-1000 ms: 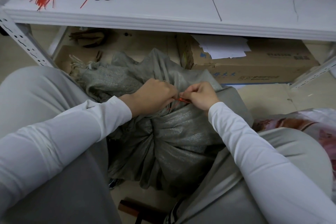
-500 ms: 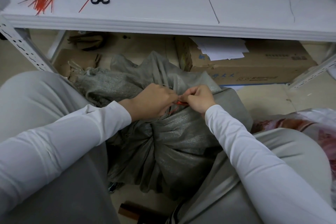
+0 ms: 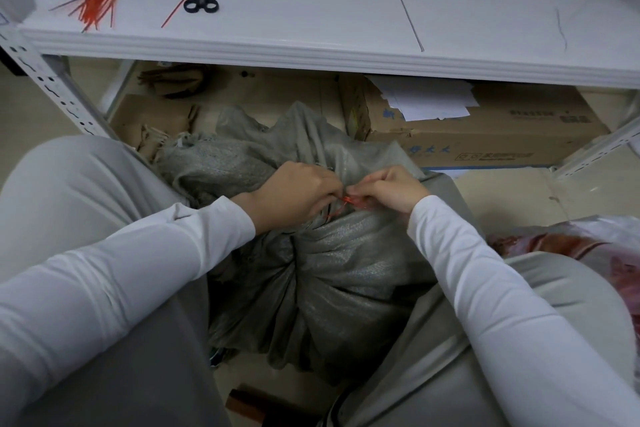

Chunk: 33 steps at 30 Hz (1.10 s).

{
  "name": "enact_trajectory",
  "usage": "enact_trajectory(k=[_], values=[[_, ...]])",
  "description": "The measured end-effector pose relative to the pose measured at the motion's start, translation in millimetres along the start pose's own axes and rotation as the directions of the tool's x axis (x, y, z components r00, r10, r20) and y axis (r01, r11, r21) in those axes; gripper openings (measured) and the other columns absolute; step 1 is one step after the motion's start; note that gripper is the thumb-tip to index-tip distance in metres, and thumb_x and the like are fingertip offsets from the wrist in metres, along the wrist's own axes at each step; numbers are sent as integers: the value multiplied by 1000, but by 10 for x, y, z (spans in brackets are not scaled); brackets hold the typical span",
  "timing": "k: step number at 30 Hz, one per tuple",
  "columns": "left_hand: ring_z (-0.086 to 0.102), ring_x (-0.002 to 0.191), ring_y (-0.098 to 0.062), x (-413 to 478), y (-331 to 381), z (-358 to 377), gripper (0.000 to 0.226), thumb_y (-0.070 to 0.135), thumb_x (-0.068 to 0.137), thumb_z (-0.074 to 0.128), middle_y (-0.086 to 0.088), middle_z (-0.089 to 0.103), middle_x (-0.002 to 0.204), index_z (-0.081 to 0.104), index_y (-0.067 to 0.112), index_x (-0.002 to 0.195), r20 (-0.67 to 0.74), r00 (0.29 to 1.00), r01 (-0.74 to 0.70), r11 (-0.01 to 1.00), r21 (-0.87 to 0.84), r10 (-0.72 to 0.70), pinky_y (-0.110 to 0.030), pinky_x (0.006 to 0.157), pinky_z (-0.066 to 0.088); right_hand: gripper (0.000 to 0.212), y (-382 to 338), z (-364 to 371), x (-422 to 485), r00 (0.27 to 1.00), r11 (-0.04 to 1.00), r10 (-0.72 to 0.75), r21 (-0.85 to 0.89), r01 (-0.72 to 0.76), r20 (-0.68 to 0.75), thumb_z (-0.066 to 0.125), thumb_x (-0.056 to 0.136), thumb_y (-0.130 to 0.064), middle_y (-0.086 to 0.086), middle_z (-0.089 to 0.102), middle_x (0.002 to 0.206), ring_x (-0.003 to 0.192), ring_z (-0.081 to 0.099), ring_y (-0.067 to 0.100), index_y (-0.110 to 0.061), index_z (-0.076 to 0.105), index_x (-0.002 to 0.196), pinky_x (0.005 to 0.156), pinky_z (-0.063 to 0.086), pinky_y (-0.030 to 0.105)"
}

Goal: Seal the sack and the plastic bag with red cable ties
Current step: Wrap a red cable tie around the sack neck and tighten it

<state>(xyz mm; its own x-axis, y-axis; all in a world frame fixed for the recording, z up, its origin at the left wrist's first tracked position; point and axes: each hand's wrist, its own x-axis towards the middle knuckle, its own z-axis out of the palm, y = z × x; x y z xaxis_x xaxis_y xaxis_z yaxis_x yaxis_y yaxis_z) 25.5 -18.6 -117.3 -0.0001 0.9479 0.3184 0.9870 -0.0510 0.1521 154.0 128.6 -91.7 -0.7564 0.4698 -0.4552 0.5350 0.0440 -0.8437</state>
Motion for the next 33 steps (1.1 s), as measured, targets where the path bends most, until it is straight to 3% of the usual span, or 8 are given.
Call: enact_trajectory(k=[2,6,11,15,20,24,27,33], values=[[65,75,-15,-1,-19,-10,12,26,89,57,7,66,83,68,22,92,-6,999,40,999,-37,-40,-27,55,45,7,-48,-80,-27,995,1000,-20,16,19,99,69,83,-4,3,72,67,61,68,9,2,72,85,62,54,17],[64,77,-14,-9,15,-28,8,25,86,64,9,65,84,68,24,92,26,998,54,997,-47,-52,-23,55,40,4,-84,-102,-29,982,981,-80,-160,108,171,70,83,-7,4,74,75,68,69,8,-7,75,83,73,54,17],[63,77,-12,6,122,-95,28,42,83,48,11,67,83,69,26,93,46,994,106,984,-141,-100,-25,59,47,6,-54,-75,-25,981,964,-132,-210,161,146,72,82,-6,8,72,75,64,66,8,-10,75,77,73,54,16],[63,79,-13,32,136,-84,29,45,87,50,10,66,84,70,27,95,88,985,160,975,-152,-148,-30,64,48,15,19,-55,27,988,958,-146,-245,152,43,73,81,-9,-5,71,65,65,66,5,-18,73,69,76,54,21],[63,81,-16,68,96,-59,21,31,92,55,5,69,88,72,23,99,120,980,178,973,-147,-161,-33,69,49,6,51,-12,52,989,972,-112,-215,90,-91,74,82,-16,2,71,75,74,63,11,-16,75,76,78,49,25],[63,72,-22,27,119,-27,40,38,89,35,0,66,81,69,17,90,63,991,122,988,-94,-116,-33,57,48,7,46,69,52,980,973,-125,-213,90,-156,75,80,-17,5,71,77,77,63,14,-13,75,75,79,50,26],[63,62,-24,-4,142,7,39,35,88,36,-3,65,74,68,13,83,-17,997,72,996,-43,-73,-28,49,44,8,49,105,62,977,979,-103,-193,66,-185,76,79,-16,6,71,77,78,64,15,-14,74,71,81,51,29],[61,61,-25,-6,108,72,25,23,86,44,-6,62,73,65,9,81,-30,999,33,999,32,-32,-31,45,46,8,36,103,30,986,1000,-8,15,11,-165,73,79,-5,10,69,74,73,63,17,1,74,84,77,52,27]])
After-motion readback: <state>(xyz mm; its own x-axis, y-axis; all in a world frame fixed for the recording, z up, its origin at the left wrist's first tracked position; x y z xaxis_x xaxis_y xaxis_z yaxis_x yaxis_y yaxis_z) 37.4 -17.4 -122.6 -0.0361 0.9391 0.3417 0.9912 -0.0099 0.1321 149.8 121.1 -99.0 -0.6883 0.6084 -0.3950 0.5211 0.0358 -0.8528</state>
